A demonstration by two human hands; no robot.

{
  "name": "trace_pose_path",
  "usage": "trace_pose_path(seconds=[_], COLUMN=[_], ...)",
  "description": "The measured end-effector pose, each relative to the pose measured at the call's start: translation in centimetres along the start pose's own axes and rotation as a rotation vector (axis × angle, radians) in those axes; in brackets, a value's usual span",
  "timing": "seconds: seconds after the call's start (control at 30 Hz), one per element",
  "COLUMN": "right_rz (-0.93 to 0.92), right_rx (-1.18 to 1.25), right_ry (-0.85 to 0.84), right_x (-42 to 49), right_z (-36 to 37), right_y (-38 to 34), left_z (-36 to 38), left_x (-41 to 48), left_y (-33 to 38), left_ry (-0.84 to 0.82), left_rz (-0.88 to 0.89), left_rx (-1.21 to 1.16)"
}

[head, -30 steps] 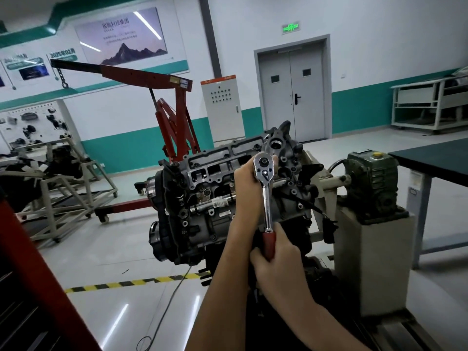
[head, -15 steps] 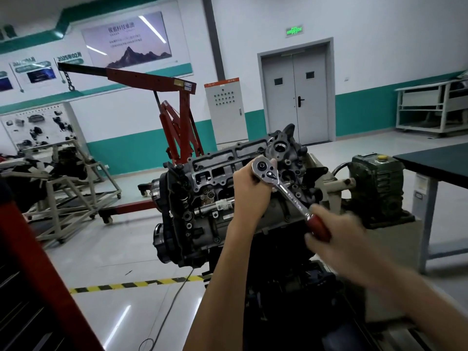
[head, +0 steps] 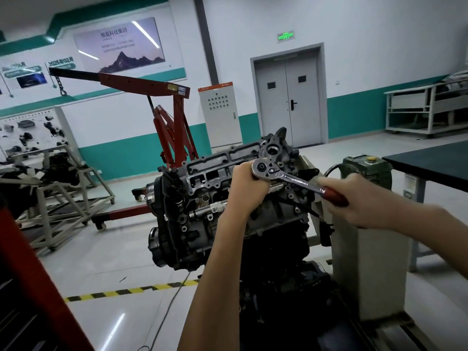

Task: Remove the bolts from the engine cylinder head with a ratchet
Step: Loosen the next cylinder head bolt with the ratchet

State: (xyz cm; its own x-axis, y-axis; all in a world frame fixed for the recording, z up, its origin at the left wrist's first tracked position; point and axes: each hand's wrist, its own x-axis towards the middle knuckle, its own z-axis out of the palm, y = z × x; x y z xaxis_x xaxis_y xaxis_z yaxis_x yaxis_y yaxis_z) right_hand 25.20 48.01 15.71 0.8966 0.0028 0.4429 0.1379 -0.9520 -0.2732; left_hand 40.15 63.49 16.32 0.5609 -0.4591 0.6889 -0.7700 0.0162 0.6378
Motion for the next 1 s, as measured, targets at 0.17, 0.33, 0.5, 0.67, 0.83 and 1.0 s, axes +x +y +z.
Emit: trace_pose_path(seconds=[0.17, 0.33, 0.5, 0.67, 0.83, 1.0], right_rz=[0.109, 0.278, 0.228, 0.036, 0.027, 0.229], right_rx=[0.169, 0.669, 0.617, 0.095, 0.083, 0.575], right_ry=[0.120, 0.362, 0.257, 0.019, 0.072, 0.372], right_x=[-1.4, -1.9, -1.9, -1.2, -0.5, -2.7], right_z=[4.1, 11.4, 10.2, 1.6, 2.4, 10.1], right_y=[-1.4, -9.1, -7.5, 0.5, 0.0, -7.9], left_z=[0.9, 1.5, 1.1, 0.7, 0.6, 1.5], left_x=[-0.7, -1.0, -0.9, 0.3, -1.1, -1.3], left_y=[-0.2, 0.0, -0.1, 0.0, -0.7, -0.2], left_ry=[0.137, 0.197, 0.162, -0.016, 0.126, 0.220], left_rz=[0.014, 0.034, -0.005, -0.012, 0.011, 0.024], left_rx=[-0.102, -0.124, -0.108, 0.016, -0.108, -0.148])
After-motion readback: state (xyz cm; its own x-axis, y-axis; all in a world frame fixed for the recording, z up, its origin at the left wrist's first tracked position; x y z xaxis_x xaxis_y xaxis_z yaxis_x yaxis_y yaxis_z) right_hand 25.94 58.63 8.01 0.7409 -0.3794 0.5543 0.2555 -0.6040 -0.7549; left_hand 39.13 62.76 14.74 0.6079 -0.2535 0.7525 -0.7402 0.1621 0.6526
